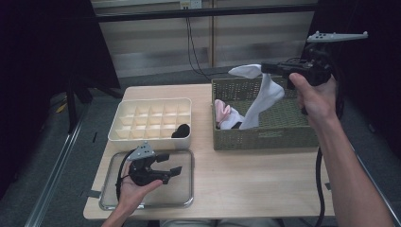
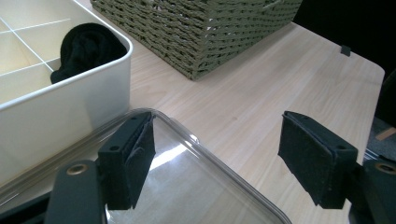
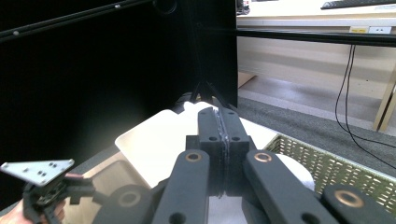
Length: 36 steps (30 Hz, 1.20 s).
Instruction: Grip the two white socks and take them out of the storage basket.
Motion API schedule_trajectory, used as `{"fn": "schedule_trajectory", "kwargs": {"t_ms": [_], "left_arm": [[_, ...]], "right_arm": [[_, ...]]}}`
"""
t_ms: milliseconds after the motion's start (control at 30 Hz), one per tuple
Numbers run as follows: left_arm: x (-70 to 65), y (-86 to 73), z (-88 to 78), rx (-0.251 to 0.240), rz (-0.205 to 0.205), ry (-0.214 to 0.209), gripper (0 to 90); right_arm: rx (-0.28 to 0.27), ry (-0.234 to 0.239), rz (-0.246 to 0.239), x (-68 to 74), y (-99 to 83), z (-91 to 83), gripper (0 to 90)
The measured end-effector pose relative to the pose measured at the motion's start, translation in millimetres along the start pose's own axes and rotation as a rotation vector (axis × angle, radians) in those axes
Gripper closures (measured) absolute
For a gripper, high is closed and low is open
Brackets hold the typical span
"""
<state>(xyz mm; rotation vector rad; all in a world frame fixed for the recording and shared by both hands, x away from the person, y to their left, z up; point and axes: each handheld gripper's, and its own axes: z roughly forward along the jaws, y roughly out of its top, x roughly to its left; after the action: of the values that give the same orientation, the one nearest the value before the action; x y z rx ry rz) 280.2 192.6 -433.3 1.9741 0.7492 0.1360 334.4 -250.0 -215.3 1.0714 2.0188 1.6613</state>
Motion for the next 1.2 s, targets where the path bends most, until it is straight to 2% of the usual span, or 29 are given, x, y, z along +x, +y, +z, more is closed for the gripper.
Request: {"fn": "schedule_trajectory", "kwargs": {"t_ms": [167,467,567,833,1200], "left_arm": [[2.6,-4.6,1.4,-0.023,-0.023,0.010,28.8],[3.1,-7.6,2.2,-0.022,-0.018,0.018,31.7],[2.7,-9.1,3.0,-0.016,-0.012,0.011,34.0],[-1.4,-7.4,2.7,-0.023,-0.005,0.012,34.2],[-2.8,-6.5,7.8,-0.013,-0.001,0.003,34.4]], "right_arm": [[-0.011,0.019,-0.006,9.9,-10.4,-9.2,89.2],[-0.011,0.038,-0.008,22.6,-25.9,-17.7,89.2],[-0.008,0.052,-0.017,31.2,-33.0,-20.5,89.2],[0.003,0.081,-0.020,42.2,-50.5,-18.6,89.2],[0.016,0.118,-0.018,50.5,-74.6,-12.3,89.2]]}}
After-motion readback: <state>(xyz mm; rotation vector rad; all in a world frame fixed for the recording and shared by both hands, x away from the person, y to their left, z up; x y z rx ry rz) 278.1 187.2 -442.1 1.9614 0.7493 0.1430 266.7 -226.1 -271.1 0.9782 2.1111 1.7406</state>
